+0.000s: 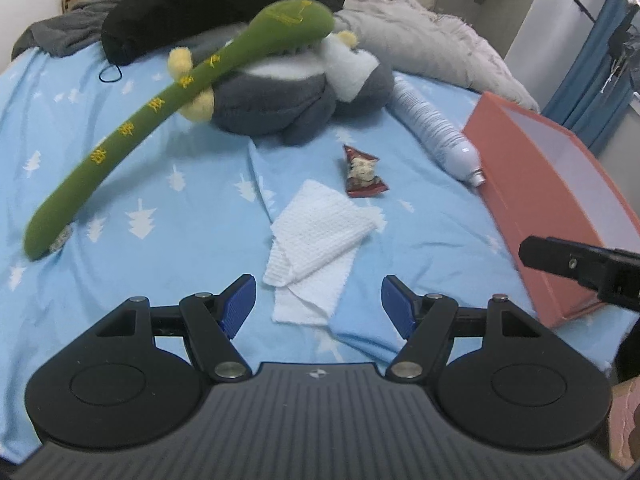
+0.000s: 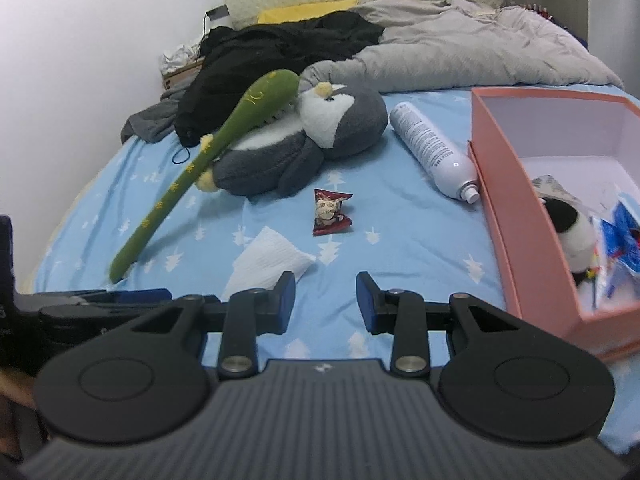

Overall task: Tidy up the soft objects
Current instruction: 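Move the left gripper to the white wipe while the right approaches the red candy packet, then close the left gripper on the white wipe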

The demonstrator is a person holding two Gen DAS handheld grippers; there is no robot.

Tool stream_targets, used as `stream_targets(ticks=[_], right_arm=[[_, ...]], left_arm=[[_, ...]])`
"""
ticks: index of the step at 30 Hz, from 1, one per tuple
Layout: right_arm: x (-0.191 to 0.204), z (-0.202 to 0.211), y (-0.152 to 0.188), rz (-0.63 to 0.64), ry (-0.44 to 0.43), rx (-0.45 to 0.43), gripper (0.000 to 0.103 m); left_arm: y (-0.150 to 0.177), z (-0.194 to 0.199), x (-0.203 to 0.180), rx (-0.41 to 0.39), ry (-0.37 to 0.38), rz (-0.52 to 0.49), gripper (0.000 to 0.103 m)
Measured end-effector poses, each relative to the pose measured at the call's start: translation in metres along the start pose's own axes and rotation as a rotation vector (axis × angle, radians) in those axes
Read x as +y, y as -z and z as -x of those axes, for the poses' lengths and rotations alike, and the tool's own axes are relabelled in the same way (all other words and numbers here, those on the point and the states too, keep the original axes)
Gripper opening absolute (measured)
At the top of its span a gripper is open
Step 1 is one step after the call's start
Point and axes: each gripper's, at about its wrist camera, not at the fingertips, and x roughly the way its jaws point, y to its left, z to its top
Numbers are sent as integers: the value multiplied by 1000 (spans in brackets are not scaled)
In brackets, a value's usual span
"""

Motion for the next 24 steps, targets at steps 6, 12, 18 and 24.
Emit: stream_targets(ticks=[6,12,18,24], right_arm=[[-6,-53,-12,-3,-4,34,42],[-16,-102,-23,-22,-18,71,63],[-19,-147,-34,-14,-30,86,63],[-17,-180,-42,5,-55,89,62]], left_arm=[[-10,-46,11,15,-1,-24,74],[-18,-83,17,25,24,-46,74],[-24,-103,20,-2,86,-58,74],[-26,-110,20,-14,125,-67,69]])
